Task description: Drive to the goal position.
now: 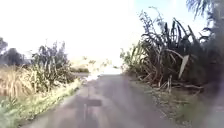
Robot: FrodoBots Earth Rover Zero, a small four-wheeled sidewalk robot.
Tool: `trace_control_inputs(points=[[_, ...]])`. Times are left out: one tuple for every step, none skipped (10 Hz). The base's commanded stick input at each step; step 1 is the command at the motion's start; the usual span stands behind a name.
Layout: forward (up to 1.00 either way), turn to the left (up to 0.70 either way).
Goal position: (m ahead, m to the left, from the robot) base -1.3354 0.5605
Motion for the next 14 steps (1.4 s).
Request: trace_control_inputs(points=[[0.70,0.00],[0.70,0.00],[0.70,0.00],[0.70,0.00],[0.70,0.00],[0.70,0.00],[0.70,0.00],[0.70,0.00],[0.70,0.00],[0.70,0.00],[0.70,0.00],[0.70,0.00],[0.70,0.00],[0.70,0.00]])
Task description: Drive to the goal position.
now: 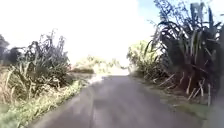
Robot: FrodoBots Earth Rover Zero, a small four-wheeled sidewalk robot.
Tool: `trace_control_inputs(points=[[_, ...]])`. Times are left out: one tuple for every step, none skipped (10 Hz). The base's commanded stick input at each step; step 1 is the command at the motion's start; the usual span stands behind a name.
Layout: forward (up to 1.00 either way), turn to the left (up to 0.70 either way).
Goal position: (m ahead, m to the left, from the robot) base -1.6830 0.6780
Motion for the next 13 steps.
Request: trace_control_inputs(points=[[0.70,0.00],[0.70,0.00],[0.70,0.00],[0.70,0.00],[0.70,0.00],[0.70,0.00],[0.70,0.00],[0.70,0.00],[0.70,0.00],[0.70,-0.22],[0.70,-0.35],[0.70,-0.35],[0.70,-0.35]])
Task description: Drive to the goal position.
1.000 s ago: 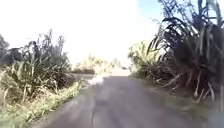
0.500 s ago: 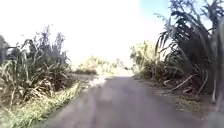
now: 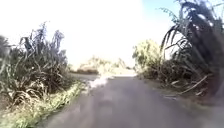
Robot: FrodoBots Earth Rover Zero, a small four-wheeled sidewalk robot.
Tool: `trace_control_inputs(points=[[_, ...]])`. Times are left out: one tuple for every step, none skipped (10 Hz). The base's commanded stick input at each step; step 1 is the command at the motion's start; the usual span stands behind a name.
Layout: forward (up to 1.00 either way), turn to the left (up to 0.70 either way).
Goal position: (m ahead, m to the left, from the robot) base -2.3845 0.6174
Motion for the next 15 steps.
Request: trace_control_inputs(points=[[0.70,-0.35],[0.70,-0.35],[0.70,-0.35],[0.70,-0.35],[0.70,-0.35],[0.70,-0.35],[0.70,-0.35],[0.70,-0.35],[0.70,-0.35],[0.70,-0.35],[0.70,-0.35],[0.70,-0.35],[0.70,-0.35],[0.70,-0.35],[0.70,-0.35]])
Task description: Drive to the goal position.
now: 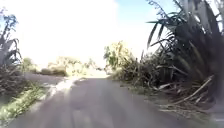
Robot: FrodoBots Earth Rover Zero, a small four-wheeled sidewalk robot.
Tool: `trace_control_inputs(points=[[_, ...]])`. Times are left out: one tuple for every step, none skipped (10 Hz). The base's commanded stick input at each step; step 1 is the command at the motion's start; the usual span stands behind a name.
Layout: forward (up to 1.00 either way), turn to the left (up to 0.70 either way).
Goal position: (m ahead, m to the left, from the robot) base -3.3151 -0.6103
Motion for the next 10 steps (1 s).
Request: trace_control_inputs(points=[[0.70,-0.35],[0.70,-0.35],[0.70,-0.35],[0.70,-0.35],[0.70,-0.35],[0.70,-0.35],[0.70,-0.18],[0.70,0.00],[0.70,0.00],[0.70,0.00]])
